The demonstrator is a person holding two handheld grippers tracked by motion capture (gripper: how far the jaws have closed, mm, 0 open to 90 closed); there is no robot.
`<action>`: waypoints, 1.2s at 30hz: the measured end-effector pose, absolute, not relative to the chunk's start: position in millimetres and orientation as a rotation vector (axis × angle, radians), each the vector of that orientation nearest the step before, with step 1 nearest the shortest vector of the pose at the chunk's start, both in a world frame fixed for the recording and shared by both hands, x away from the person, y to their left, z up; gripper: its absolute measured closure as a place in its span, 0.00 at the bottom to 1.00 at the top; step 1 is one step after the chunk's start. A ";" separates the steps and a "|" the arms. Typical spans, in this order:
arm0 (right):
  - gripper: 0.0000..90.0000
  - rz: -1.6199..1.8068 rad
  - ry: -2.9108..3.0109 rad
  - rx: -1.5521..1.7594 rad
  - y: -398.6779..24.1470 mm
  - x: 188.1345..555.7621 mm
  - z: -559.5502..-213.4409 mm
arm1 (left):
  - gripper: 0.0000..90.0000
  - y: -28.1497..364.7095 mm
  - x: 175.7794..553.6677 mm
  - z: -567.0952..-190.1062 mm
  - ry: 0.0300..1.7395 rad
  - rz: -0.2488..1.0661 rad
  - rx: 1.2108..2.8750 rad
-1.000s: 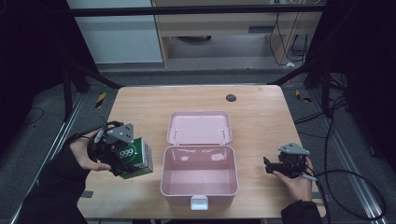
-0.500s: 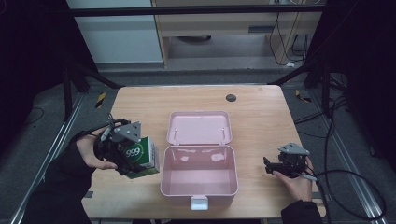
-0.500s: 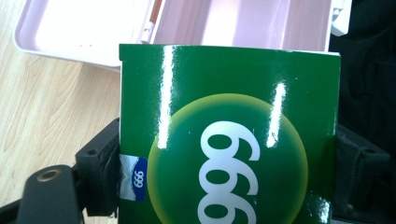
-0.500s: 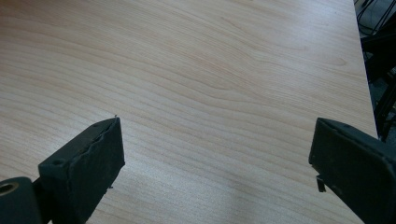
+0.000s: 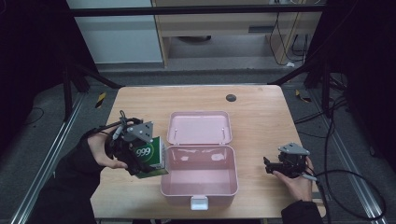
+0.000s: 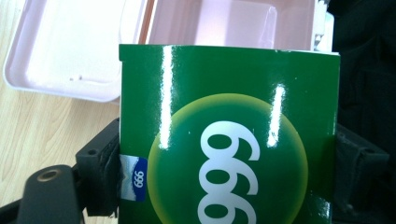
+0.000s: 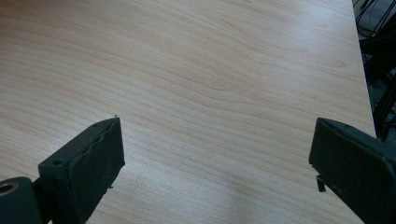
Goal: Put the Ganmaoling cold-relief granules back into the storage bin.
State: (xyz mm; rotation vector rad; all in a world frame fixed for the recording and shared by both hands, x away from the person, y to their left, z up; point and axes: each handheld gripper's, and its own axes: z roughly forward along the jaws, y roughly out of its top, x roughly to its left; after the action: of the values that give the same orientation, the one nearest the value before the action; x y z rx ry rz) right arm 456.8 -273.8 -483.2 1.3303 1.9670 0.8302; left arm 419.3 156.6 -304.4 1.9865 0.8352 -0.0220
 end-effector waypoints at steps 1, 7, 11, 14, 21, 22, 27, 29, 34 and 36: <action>0.04 0.830 1.967 1.329 -273.9 456.8 -483.1 | 0.16 154.7 419.4 -304.0 0.831 -0.022 1.990; 0.04 0.830 1.967 1.331 -273.7 456.8 -483.2 | 0.16 143.2 420.5 -302.6 0.808 -0.031 1.998; 0.04 0.824 1.971 1.327 -274.0 457.2 -483.6 | 0.16 136.0 420.6 -301.9 0.806 -0.037 2.005; 0.04 0.826 1.971 1.330 -273.8 457.2 -483.6 | 0.16 130.6 420.8 -301.5 0.790 -0.044 2.021; 0.04 0.834 1.966 1.332 -275.2 456.8 -484.1 | 0.17 135.6 435.8 -294.2 0.489 -0.013 2.336; 0.04 0.834 1.966 1.333 -275.8 456.7 -484.5 | 0.17 134.3 436.3 -294.3 0.477 -0.012 2.345; 0.05 0.840 1.957 1.343 -276.5 456.2 -484.6 | 0.17 125.2 435.3 -296.0 0.486 -0.031 2.320; 0.05 0.837 1.961 1.340 -276.0 456.2 -485.0 | 0.17 122.6 435.8 -296.5 0.480 -0.037 2.328; 0.05 0.835 1.964 1.334 -276.2 456.3 -485.2 | 0.17 114.8 436.4 -301.5 0.481 -0.044 2.330; 0.05 0.836 1.965 1.335 -276.2 456.2 -485.1 | 0.17 112.5 437.2 -303.6 0.471 -0.049 2.337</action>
State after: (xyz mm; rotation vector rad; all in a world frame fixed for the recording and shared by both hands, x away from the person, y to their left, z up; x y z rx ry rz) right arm 456.2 -276.2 -485.1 1.3353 1.9647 0.8364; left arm 437.2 112.5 -303.6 2.3370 0.4705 -0.0493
